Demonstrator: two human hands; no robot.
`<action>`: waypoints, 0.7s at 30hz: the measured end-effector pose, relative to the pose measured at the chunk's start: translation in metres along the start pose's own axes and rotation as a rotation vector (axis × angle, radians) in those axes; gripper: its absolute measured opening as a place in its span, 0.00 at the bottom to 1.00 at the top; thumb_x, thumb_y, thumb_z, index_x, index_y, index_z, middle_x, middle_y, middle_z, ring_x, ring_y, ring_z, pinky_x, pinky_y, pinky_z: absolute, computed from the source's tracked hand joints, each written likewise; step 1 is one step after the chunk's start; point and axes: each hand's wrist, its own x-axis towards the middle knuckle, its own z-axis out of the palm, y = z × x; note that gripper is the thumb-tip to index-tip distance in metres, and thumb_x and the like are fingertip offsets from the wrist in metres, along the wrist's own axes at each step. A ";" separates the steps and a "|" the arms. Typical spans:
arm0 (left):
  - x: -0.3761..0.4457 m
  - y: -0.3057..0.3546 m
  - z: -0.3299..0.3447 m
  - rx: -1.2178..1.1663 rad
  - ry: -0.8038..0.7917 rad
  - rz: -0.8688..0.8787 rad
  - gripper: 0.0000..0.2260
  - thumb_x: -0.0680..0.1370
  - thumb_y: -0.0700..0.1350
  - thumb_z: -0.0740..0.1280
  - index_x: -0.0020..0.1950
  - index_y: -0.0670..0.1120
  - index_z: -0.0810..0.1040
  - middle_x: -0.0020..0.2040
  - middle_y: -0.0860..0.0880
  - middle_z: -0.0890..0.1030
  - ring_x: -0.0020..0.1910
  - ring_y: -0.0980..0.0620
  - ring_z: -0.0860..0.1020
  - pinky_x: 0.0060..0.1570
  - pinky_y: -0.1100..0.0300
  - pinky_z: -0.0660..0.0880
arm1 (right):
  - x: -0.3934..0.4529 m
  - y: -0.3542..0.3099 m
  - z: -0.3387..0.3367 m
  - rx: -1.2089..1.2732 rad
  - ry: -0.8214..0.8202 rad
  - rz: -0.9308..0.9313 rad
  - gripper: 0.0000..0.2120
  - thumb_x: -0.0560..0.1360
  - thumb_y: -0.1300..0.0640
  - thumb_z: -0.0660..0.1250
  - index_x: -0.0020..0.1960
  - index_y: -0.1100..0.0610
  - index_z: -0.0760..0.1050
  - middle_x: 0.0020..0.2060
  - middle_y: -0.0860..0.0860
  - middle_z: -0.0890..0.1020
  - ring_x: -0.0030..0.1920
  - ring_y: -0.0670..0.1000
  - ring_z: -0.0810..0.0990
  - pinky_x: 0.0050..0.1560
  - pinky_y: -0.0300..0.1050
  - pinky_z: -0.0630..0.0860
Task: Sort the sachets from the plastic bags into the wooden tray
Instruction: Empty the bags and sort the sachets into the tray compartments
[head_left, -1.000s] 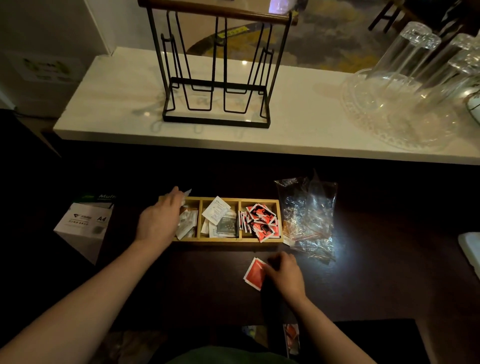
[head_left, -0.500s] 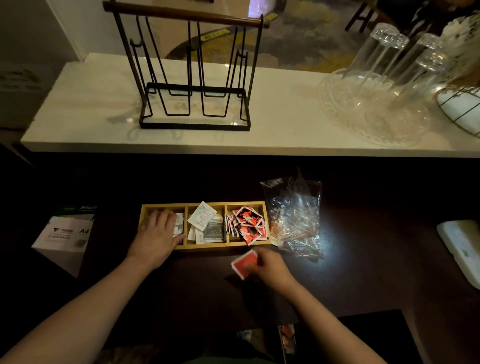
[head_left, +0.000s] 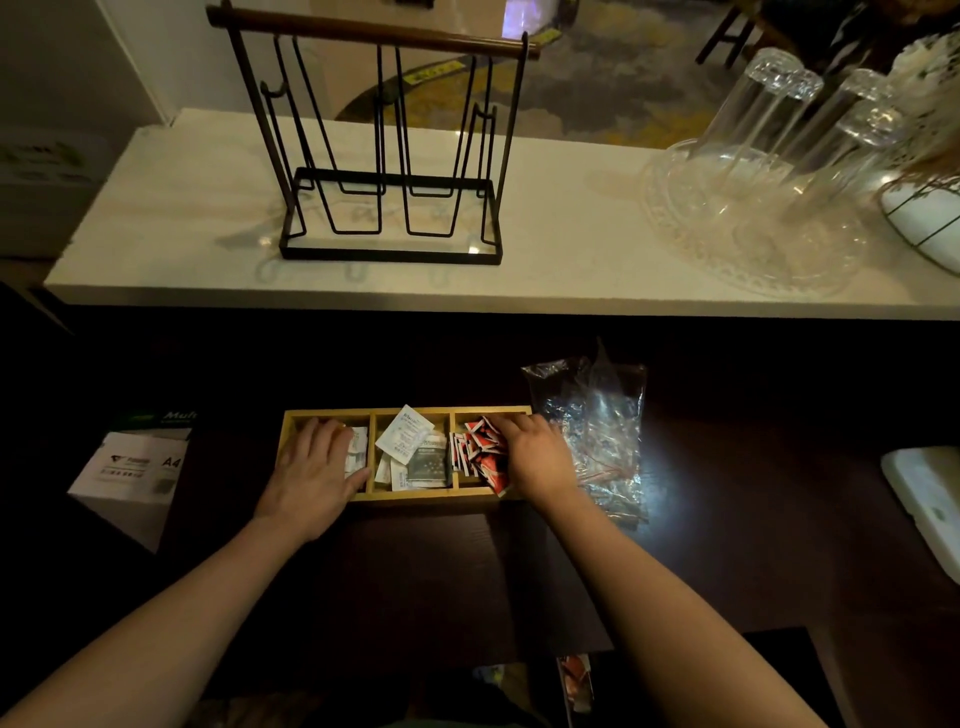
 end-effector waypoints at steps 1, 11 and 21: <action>0.001 0.000 0.000 -0.020 0.009 -0.013 0.27 0.79 0.57 0.57 0.71 0.42 0.66 0.70 0.40 0.69 0.73 0.39 0.61 0.70 0.42 0.61 | 0.001 0.002 -0.001 -0.030 -0.005 -0.012 0.27 0.75 0.54 0.63 0.73 0.52 0.62 0.66 0.52 0.73 0.66 0.55 0.69 0.68 0.51 0.63; 0.001 0.009 -0.014 -0.223 0.046 -0.118 0.23 0.81 0.57 0.51 0.71 0.47 0.68 0.72 0.42 0.63 0.72 0.43 0.62 0.70 0.45 0.59 | -0.013 0.035 -0.014 0.400 0.278 0.240 0.17 0.70 0.68 0.64 0.58 0.59 0.77 0.54 0.57 0.81 0.56 0.55 0.77 0.54 0.49 0.76; -0.002 0.005 -0.007 -0.176 0.028 -0.080 0.31 0.76 0.61 0.43 0.70 0.46 0.69 0.71 0.41 0.65 0.70 0.41 0.64 0.68 0.42 0.64 | -0.050 0.074 0.034 0.098 -0.022 0.141 0.25 0.71 0.49 0.69 0.65 0.55 0.67 0.63 0.54 0.72 0.61 0.56 0.74 0.61 0.57 0.74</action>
